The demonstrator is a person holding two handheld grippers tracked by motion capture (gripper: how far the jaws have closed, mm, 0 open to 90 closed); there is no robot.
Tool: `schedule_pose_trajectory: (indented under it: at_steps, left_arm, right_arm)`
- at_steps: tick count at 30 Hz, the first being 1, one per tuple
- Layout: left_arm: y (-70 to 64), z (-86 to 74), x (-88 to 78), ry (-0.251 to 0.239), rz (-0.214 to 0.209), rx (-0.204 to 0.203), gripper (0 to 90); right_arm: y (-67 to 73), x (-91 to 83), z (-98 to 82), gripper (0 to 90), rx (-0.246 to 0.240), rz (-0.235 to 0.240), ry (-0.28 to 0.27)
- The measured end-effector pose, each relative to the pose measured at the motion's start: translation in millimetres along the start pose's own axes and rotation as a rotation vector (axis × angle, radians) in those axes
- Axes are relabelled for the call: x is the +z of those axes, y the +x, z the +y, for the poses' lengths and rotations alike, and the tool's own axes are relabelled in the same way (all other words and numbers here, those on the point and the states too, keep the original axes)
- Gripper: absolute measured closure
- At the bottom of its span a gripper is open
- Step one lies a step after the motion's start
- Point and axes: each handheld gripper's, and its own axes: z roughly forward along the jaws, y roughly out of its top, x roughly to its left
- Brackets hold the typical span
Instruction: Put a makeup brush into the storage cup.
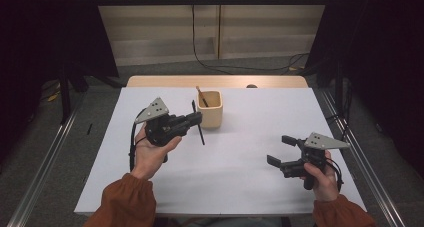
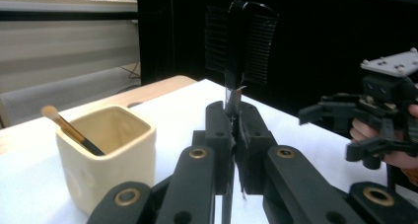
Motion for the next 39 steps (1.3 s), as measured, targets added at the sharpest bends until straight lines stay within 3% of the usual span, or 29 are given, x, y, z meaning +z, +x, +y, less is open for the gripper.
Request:
schedule_pose_trajectory:
  at_steps: [8, 17, 20, 24, 33, 39]
  left_arm:
    - [11.6, 10.1, -2.9, -0.011, 0.024, 0.007, 85.6]
    - [26.0, 20.6, -0.6, -0.013, 0.043, 0.005, 85.6]
    - [30.1, 24.0, 3.4, -0.022, 0.061, 0.001, 85.6]
    - [35.1, 26.1, 10.5, -0.023, 0.083, 0.003, 85.6]
    - [43.9, 39.4, 21.1, -0.024, 0.091, 0.009, 85.6]
    - [54.6, 40.8, 31.7, -0.007, 0.094, -0.014, 85.6]
  right_arm:
    - [1.5, -12.7, -10.6, 2.7, -0.003, -0.023, 0.020]
    - [2.3, -20.5, -17.5, 1.9, 0.026, -0.034, 0.005]
    - [4.9, -22.2, -19.8, 2.8, 0.023, -0.063, 0.030]
    - [6.6, -24.4, -23.0, 2.4, 0.025, -0.061, 0.033]
    - [5.0, -22.9, -23.0, 3.0, 0.032, -0.042, 0.017]
    - [5.3, -22.5, -23.1, 2.4, 0.021, -0.045, 0.020]
